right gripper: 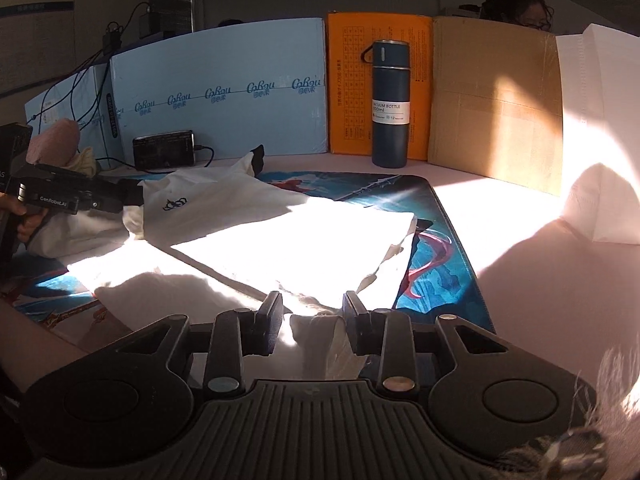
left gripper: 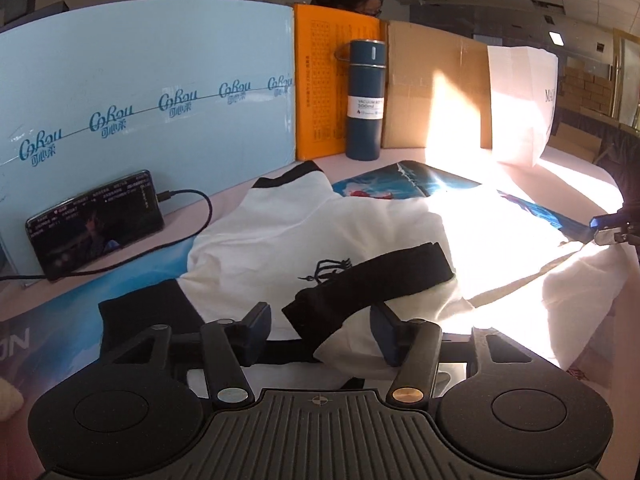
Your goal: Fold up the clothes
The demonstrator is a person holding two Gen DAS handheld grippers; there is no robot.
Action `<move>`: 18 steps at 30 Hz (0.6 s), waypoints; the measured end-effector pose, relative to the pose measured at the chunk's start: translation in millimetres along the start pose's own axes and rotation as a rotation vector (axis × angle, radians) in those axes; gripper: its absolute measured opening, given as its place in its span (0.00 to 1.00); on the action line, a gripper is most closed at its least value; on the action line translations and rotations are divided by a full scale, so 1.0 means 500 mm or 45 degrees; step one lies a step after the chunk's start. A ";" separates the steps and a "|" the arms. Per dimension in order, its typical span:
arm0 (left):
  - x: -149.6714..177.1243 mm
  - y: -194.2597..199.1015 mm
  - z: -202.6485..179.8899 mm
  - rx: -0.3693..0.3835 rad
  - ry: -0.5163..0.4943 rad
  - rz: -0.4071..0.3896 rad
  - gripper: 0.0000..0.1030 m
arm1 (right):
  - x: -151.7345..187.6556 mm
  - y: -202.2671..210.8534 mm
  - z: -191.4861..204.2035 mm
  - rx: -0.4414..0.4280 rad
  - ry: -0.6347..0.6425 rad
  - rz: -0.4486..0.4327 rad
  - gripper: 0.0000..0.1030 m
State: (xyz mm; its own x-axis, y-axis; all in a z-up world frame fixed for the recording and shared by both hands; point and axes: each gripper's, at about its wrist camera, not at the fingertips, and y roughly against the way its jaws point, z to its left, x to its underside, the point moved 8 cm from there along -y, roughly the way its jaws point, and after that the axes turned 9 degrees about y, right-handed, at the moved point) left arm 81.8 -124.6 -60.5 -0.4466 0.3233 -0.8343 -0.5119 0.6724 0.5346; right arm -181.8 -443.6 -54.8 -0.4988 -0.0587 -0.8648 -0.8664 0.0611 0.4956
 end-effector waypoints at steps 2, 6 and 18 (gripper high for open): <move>-0.013 0.005 0.024 -0.036 0.030 -0.013 0.69 | 0.008 0.018 -0.025 0.129 -0.106 -0.037 0.42; -0.021 0.057 0.068 -0.139 0.087 -0.094 0.70 | 0.035 0.074 -0.048 0.279 -0.476 -0.151 0.62; 0.136 0.229 -0.024 0.033 -0.006 -0.023 0.72 | 0.115 0.120 0.027 0.133 -1.081 -0.171 0.72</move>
State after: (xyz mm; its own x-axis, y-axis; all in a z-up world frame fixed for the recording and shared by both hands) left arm -16.2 -33.5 -54.3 -0.4340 0.3143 -0.8443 -0.5004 0.6952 0.5160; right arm -262.1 -429.8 -75.9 -0.1695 0.6896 -0.7040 -0.8894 0.2007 0.4107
